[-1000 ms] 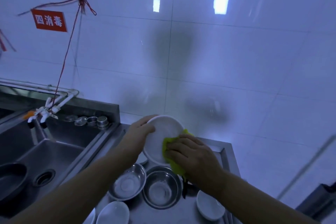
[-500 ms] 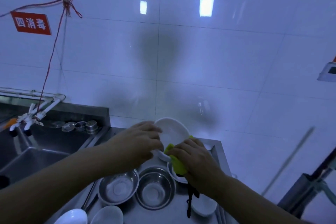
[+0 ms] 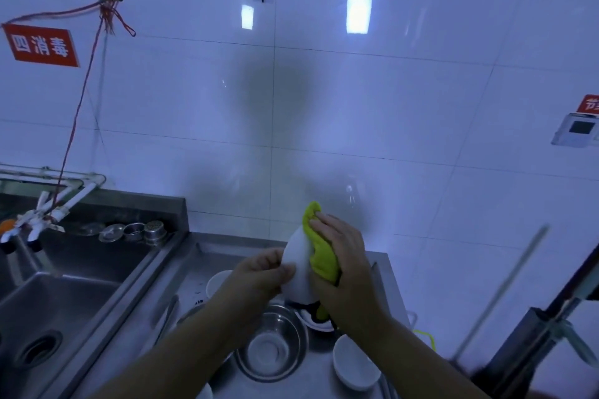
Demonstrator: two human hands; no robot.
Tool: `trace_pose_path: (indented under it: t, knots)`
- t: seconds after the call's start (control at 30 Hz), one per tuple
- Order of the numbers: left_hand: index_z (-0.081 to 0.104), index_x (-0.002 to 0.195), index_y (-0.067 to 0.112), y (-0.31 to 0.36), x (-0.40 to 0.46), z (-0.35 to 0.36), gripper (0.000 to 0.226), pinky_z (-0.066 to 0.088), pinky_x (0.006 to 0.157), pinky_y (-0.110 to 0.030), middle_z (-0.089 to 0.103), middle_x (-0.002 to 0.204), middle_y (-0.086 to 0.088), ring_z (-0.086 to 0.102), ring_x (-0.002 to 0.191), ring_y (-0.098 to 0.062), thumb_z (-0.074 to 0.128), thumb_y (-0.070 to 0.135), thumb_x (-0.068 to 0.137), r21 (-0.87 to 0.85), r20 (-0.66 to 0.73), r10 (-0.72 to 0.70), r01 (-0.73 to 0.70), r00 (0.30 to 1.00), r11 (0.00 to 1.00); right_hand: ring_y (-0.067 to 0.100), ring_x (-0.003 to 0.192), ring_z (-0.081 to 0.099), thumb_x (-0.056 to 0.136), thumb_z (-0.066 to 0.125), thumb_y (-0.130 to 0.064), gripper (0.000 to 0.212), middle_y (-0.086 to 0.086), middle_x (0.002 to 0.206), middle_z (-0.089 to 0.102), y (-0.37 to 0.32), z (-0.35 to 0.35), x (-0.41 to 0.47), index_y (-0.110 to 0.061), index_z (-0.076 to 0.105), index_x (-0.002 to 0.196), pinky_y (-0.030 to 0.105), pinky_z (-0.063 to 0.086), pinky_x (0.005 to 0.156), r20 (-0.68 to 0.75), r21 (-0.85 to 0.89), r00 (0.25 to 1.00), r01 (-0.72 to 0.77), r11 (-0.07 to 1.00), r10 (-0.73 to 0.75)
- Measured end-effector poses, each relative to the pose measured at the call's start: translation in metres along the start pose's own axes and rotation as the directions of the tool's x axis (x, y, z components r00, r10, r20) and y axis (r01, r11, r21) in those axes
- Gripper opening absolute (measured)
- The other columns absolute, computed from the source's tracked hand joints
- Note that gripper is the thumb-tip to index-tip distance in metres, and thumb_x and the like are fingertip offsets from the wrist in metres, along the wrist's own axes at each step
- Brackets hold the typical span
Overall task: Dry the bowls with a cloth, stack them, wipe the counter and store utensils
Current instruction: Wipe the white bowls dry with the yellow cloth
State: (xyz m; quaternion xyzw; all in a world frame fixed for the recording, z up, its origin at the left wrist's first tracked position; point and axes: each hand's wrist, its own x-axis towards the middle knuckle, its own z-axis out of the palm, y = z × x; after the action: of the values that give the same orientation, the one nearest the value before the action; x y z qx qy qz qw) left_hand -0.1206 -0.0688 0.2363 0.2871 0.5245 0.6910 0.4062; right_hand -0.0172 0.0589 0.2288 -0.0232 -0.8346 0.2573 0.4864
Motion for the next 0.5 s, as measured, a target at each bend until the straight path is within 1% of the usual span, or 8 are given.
trace_pose_path:
  t: [0.07, 0.13, 0.2, 0.23, 0.3, 0.37, 0.43, 0.5]
  knots:
    - [0.057, 0.108, -0.014, -0.002, 0.005, 0.005, 0.038, 0.046, 0.086, -0.047, 0.06, 0.104, -0.038, 0.058, 0.091, -0.038, 0.056, 0.008, 0.078, -0.122, -0.022, 0.002, -0.005, 1.0, 0.993, 0.022, 0.133, 0.038, 0.081, 0.059, -0.032, 0.058, 0.007, 0.14, 0.046, 0.002, 0.001, -0.001, -0.003, 0.052, 0.131, 0.035, 0.032, 0.109, 0.048, -0.001, 0.998, 0.052, 0.999, -0.052]
    - [0.061, 0.105, -0.01, -0.002, 0.01, 0.007, 0.033, 0.048, 0.082, -0.044, 0.063, 0.098, -0.032, 0.059, 0.087, -0.035, 0.056, 0.009, 0.078, -0.17, -0.014, 0.02, -0.022, 1.0, 0.985, 0.027, 0.136, 0.036, 0.091, 0.05, -0.047, 0.058, 0.006, 0.143, 0.045, 0.003, 0.004, -0.004, -0.009, 0.052, 0.134, 0.043, 0.031, 0.109, 0.051, -0.043, 0.993, 0.113, 0.993, -0.111]
    - [0.067, 0.097, -0.002, -0.003, 0.014, 0.007, 0.025, 0.054, 0.072, -0.035, 0.068, 0.089, -0.021, 0.065, 0.079, -0.027, 0.056, 0.009, 0.078, -0.191, 0.015, 0.058, -0.054, 0.998, 0.98, 0.027, 0.133, 0.04, 0.097, 0.043, -0.042, 0.045, 0.001, 0.14, 0.05, 0.004, 0.009, -0.006, -0.014, 0.058, 0.129, 0.051, 0.035, 0.103, 0.005, -0.119, 0.986, 0.163, 0.979, -0.164]
    - [0.069, 0.095, 0.0, -0.004, 0.016, 0.007, 0.022, 0.056, 0.069, -0.03, 0.069, 0.087, -0.019, 0.066, 0.076, -0.023, 0.057, 0.008, 0.079, -0.196, 0.036, 0.075, -0.067, 0.997, 0.978, 0.026, 0.131, 0.043, 0.098, 0.043, -0.038, 0.039, -0.002, 0.138, 0.053, 0.004, 0.012, -0.007, -0.017, 0.061, 0.126, 0.052, 0.037, 0.099, -0.023, -0.151, 0.983, 0.178, 0.972, -0.183]
    - [0.069, 0.094, 0.0, -0.004, 0.016, 0.008, 0.021, 0.056, 0.067, -0.028, 0.07, 0.086, -0.018, 0.067, 0.075, -0.022, 0.056, 0.007, 0.079, -0.201, 0.067, 0.102, -0.087, 0.992, 0.976, 0.022, 0.126, 0.047, 0.096, 0.048, -0.036, 0.033, -0.007, 0.133, 0.056, 0.004, 0.014, -0.004, -0.021, 0.066, 0.119, 0.051, 0.039, 0.094, -0.057, -0.172, 0.982, 0.171, 0.97, -0.183]
    - [0.067, 0.096, -0.003, -0.001, 0.018, 0.007, 0.023, 0.056, 0.067, -0.027, 0.07, 0.085, -0.017, 0.066, 0.074, -0.022, 0.056, 0.005, 0.077, -0.158, 0.054, 0.121, -0.111, 0.991, 0.981, 0.02, 0.119, 0.049, 0.086, 0.054, -0.036, 0.037, -0.013, 0.132, 0.056, 0.005, 0.011, 0.009, -0.024, 0.066, 0.119, 0.047, 0.04, 0.092, -0.056, -0.189, 0.993, 0.095, 0.977, -0.108]
    - [0.064, 0.095, -0.005, 0.001, 0.021, 0.005, 0.026, 0.054, 0.067, -0.028, 0.07, 0.083, -0.016, 0.065, 0.073, -0.023, 0.055, 0.005, 0.073, -0.118, 0.009, 0.133, -0.131, 0.991, 0.984, 0.02, 0.115, 0.049, 0.075, 0.05, -0.033, 0.048, -0.012, 0.129, 0.057, 0.006, 0.01, 0.022, -0.026, 0.063, 0.12, 0.04, 0.04, 0.093, -0.04, -0.179, 0.999, -0.025, 0.984, 0.018]
    - [0.064, 0.092, -0.003, 0.003, 0.025, 0.001, 0.025, 0.054, 0.064, -0.027, 0.071, 0.081, -0.014, 0.066, 0.071, -0.022, 0.055, 0.006, 0.07, -0.115, -0.014, 0.15, -0.151, 0.989, 0.982, 0.014, 0.116, 0.048, 0.073, 0.046, -0.029, 0.051, -0.013, 0.125, 0.058, 0.009, 0.011, 0.029, -0.03, 0.057, 0.123, 0.031, 0.04, 0.097, 0.001, 0.016, 0.982, -0.187, 0.982, 0.187]
